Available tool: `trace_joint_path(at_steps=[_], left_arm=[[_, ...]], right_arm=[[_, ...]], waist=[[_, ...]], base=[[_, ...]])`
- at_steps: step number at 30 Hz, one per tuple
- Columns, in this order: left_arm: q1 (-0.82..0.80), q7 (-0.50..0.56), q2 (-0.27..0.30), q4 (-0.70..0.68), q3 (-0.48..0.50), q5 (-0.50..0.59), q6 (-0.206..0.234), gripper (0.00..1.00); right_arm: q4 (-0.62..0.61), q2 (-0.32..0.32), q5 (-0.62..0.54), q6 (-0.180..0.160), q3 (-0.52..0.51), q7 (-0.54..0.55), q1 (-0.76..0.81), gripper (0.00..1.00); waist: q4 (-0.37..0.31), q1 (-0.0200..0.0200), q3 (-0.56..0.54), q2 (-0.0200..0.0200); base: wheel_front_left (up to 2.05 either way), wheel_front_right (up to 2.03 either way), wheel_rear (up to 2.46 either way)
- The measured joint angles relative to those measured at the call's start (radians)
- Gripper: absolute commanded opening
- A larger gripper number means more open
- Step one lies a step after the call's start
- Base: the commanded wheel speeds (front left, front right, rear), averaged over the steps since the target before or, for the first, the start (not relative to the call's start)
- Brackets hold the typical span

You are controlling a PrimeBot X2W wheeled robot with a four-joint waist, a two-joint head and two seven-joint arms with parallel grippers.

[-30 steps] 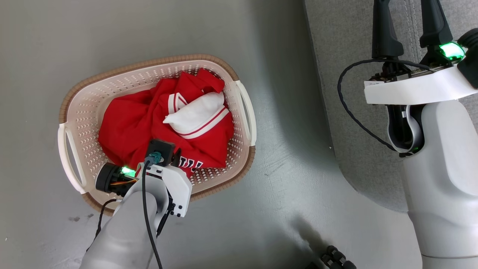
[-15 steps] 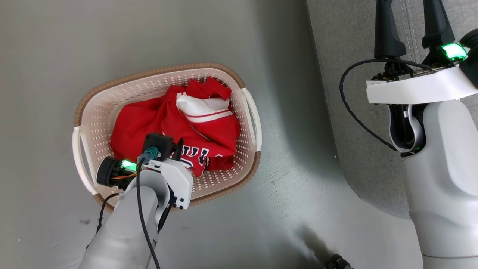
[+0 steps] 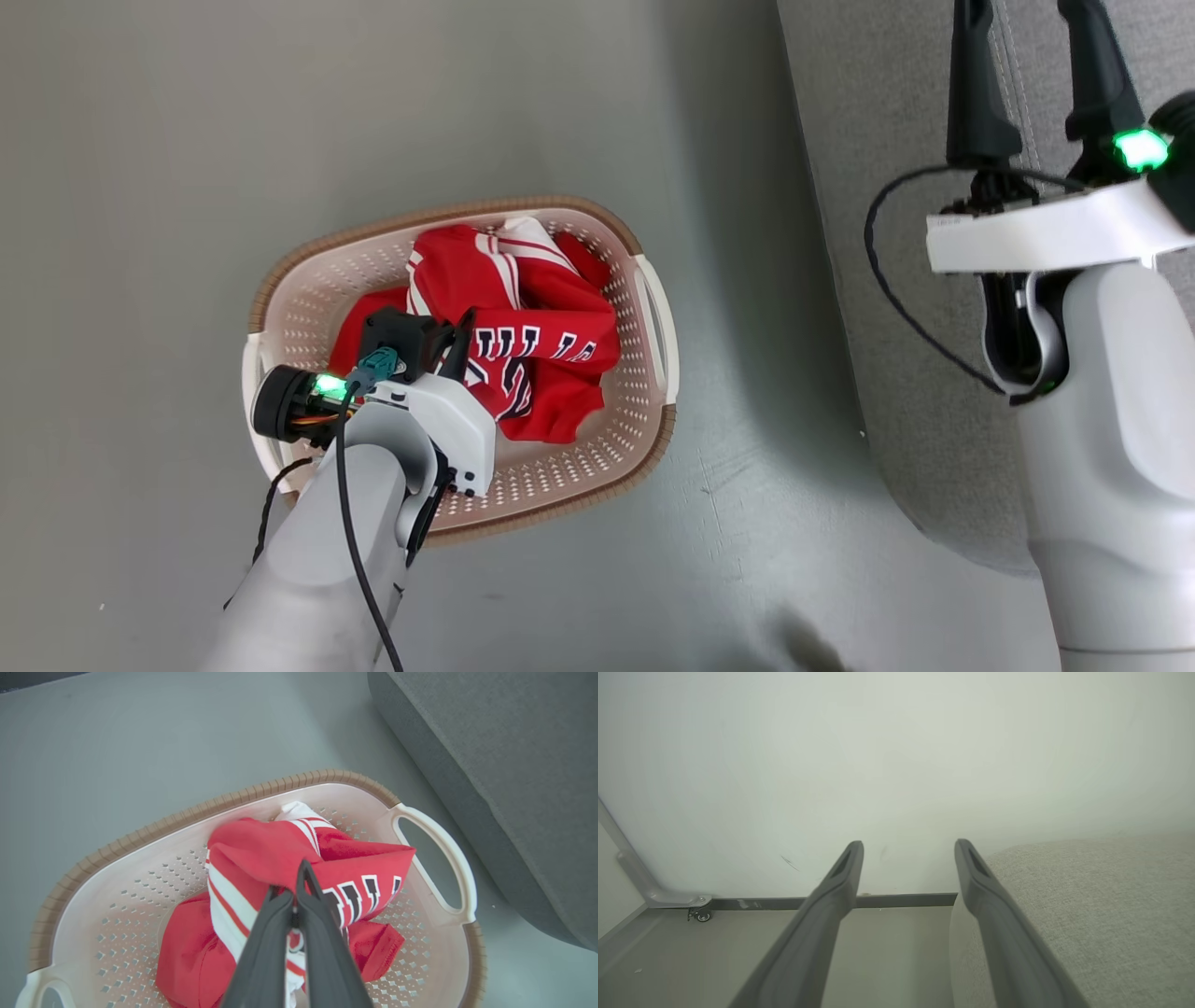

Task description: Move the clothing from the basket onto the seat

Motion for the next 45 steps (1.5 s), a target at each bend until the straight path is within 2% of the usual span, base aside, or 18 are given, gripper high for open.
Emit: trace_joint_path(at_steps=[21,32,45], left_arm=[[0.086,0.000,-0.001,-0.331,0.028,-0.014,0.020,0.00],[0.153,0.000,-0.001,-0.454,0.037,-0.041,0.028,0.00],[0.210,0.000,-0.002,-0.536,0.079,-0.040,0.038,0.00]], right_arm=[[0.041,-0.007,-0.063,0.000,-0.035,-0.001,0.073,1.00],[0.063,-0.012,-0.079,0.000,-0.046,-0.001,0.126,1.00],[0.097,-0.013,-0.081,0.000,-0.050,-0.001,0.221,1.00]], waist=[[0.077,0.0000,-0.149,0.0000],[0.117,0.0000,-0.245,0.0000],[0.158,-0.0001,-0.364,0.0000]], base=[[0.00,0.00,0.00],[0.00,0.00,0.00],[0.00,0.00,0.00]])
